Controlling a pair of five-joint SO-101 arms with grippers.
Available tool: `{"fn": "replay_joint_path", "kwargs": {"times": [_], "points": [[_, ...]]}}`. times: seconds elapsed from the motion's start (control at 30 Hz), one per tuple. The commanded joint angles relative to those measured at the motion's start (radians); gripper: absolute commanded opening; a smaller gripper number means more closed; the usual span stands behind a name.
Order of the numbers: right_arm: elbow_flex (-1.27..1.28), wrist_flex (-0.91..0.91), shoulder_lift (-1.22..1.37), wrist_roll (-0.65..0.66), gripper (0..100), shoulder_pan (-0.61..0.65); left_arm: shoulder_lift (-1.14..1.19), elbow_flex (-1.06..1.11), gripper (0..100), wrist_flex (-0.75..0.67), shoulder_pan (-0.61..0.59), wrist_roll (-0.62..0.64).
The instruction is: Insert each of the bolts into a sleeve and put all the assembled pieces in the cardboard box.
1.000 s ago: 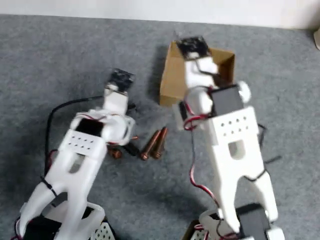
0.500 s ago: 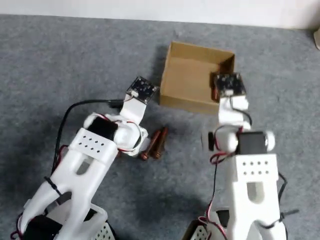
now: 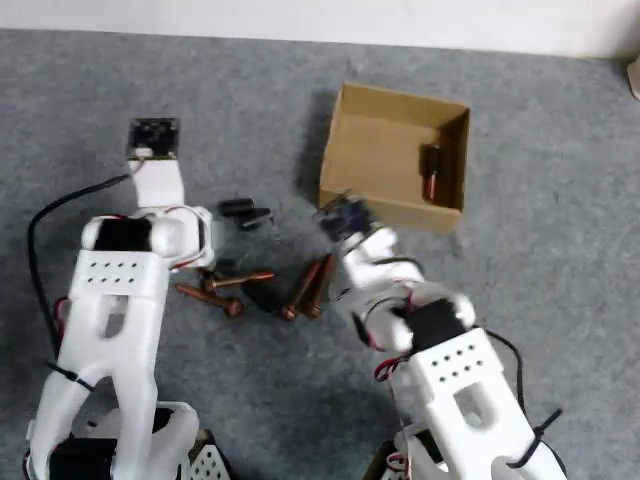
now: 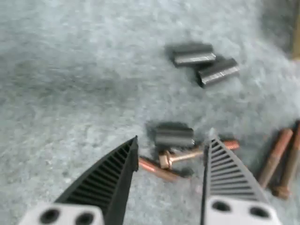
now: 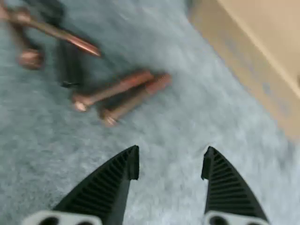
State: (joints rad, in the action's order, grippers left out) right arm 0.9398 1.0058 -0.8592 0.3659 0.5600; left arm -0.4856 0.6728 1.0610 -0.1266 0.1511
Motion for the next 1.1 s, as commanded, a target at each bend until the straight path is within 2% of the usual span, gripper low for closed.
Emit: {"fn": "replay_joint_path", "kwargs": {"times": [0.0, 0.07, 0.2, 0.3, 0.4, 0.7, 0.83, 1.07], "points": [[-0.005, -0.077, -0.016, 0.117, 19.9, 0.114, -0.001, -0.038, 22, -0.044, -0.065, 0.020], [-0.005, -0.113, -0.015, 0.132, 19.9, 0.150, -0.001, -0.038, 22, -0.055, -0.085, 0.026], [-0.007, -0.125, -0.015, 0.015, 19.9, 0.226, -0.001, -0.045, 22, -0.049, -0.128, 0.026], [-0.007, -0.133, -0.002, -0.021, 19.9, 0.297, -0.001, -0.054, 22, -0.051, -0.170, 0.026], [-0.045, -0.130, 0.114, -0.026, 19.9, 0.349, -0.001, -0.085, 22, -0.048, -0.199, 0.026], [-0.298, -0.203, 0.595, -0.038, 19.9, 0.352, -0.001, -0.090, 22, -0.054, -0.231, 0.026], [-0.357, -0.255, 0.713, -0.147, 19.9, 0.348, -0.001, -0.090, 22, -0.054, -0.232, 0.026], [-0.427, -0.291, 0.837, -0.255, 19.9, 0.348, -0.001, -0.090, 22, -0.052, -0.234, 0.025]]}}
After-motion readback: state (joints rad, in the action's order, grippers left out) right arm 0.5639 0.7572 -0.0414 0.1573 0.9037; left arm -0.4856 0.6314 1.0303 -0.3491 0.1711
